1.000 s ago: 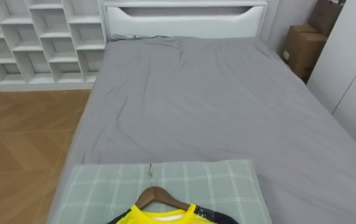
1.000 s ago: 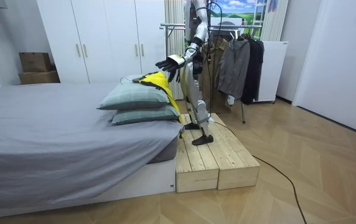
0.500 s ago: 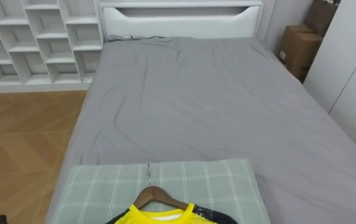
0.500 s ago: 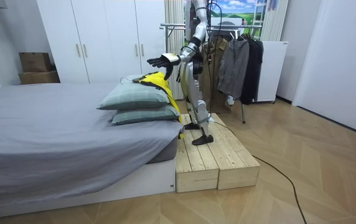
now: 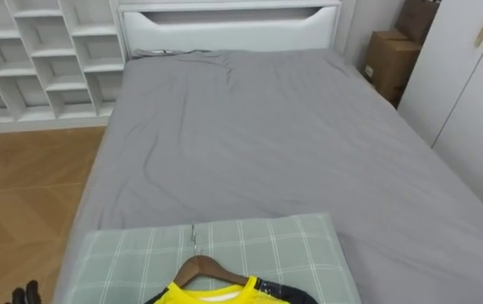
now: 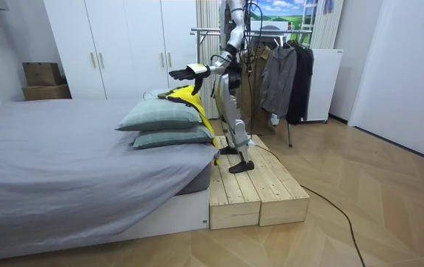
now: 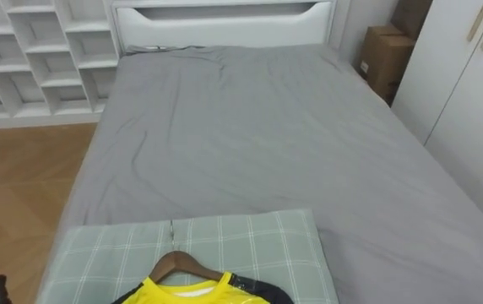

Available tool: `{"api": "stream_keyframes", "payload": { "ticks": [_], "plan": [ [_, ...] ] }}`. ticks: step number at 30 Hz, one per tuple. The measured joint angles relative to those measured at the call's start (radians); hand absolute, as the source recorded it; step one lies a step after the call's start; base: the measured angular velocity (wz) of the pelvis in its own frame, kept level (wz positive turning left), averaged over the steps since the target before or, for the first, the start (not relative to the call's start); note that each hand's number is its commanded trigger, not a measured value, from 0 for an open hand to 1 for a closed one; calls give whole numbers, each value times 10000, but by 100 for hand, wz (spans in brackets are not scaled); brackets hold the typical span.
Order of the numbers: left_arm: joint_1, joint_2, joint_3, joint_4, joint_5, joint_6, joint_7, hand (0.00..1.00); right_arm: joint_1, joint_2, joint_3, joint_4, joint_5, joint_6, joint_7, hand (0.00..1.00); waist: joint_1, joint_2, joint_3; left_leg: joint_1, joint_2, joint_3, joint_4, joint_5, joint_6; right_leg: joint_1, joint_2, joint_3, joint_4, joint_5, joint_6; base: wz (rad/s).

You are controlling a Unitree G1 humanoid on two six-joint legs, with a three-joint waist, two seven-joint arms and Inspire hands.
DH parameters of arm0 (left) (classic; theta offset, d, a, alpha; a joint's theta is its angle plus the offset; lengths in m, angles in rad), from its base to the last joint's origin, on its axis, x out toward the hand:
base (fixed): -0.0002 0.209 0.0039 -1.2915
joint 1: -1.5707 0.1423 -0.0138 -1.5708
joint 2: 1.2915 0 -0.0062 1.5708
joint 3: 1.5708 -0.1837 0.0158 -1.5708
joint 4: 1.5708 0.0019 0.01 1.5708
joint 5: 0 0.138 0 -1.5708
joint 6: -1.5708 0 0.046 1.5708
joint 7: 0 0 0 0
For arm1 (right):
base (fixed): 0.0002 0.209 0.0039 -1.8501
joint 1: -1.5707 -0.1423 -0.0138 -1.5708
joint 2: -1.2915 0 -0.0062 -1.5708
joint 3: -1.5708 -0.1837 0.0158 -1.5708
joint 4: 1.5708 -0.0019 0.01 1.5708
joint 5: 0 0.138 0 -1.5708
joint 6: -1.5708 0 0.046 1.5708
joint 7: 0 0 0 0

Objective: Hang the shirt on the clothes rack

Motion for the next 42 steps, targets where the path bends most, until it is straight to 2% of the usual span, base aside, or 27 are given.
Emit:
{"api": "stream_keyframes", "payload": {
  "ticks": [7,12,19,27,35,42],
  "plan": [
    [-2,0,-403,1,32,9,-51,0,16,-43,76,-134,-21,4,134,0,-31,11,22,100,0,104,0,0,1,32,23,162,-3,0,0,-7],
    [-9,0,-472,1,53,45,-253,0,19,-63,85,-205,-119,9,237,0,-64,-9,77,115,0,173,-4,0,1,20,28,230,-19,-1,0,-4],
    [-43,1,-642,-1,131,187,-393,0,-32,-98,77,-215,-371,9,333,0,-140,3,74,115,-3,169,-6,0,1,20,29,247,-32,-1,1,0],
    [-207,9,-867,0,350,224,-720,0,-181,-110,73,-135,-553,10,440,0,-413,4,55,144,-14,169,-5,1,2,6,39,371,-39,0,1,-3],
    [-499,17,-953,-1,958,241,-919,0,-187,-107,72,-102,-553,22,443,0,-437,-48,53,141,-16,169,-5,2,2,-5,43,365,-49,0,1,0],
    [-596,97,-1053,-13,1036,514,-1423,0,-172,-86,-13,-52,-556,49,407,0,-600,-64,43,135,-9,189,-3,2,3,-5,52,356,-57,0,1,0]
  ]
}}
